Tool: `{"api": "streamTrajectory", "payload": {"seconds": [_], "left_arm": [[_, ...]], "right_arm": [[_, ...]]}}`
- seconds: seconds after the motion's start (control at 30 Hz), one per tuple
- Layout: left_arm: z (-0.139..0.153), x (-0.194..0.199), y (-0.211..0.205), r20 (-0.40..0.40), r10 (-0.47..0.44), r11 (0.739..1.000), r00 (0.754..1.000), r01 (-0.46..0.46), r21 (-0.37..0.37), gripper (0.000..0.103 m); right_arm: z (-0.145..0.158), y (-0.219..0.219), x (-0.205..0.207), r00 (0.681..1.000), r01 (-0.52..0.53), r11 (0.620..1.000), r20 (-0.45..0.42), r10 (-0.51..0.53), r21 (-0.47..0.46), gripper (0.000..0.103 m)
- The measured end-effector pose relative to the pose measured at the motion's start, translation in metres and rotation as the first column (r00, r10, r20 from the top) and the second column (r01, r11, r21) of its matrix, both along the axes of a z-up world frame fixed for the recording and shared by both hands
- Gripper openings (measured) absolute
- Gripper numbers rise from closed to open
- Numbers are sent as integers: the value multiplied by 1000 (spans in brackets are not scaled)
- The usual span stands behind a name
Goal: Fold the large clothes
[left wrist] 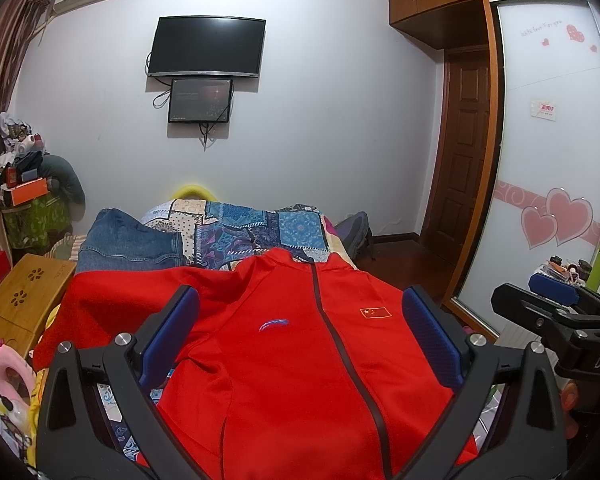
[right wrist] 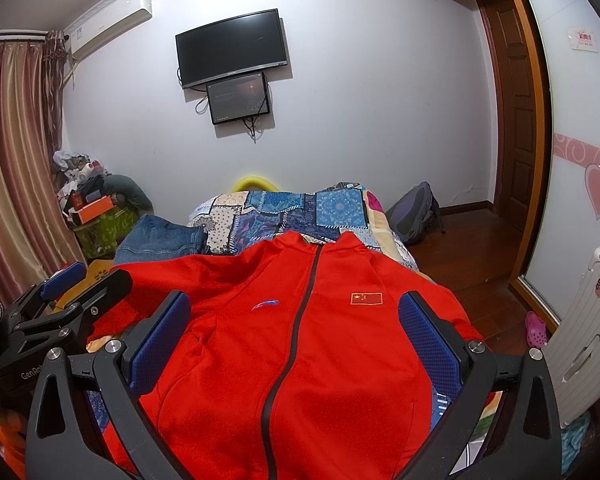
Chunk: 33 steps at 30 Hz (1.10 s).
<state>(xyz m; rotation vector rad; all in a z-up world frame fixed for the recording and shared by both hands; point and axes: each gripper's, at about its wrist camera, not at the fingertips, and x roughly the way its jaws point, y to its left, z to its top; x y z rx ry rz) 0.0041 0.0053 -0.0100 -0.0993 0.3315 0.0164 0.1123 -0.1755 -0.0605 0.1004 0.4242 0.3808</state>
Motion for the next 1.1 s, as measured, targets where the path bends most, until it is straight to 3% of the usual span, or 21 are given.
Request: {"api": "streamTrajectory", "payload": {"seconds": [1.1], "left_arm": [[-2, 2, 3, -6, 1, 1000, 1000, -1, -1, 102]], "right_arm": [[0, -2, 1, 1000, 0, 1000, -4, 0, -1, 103]]}}
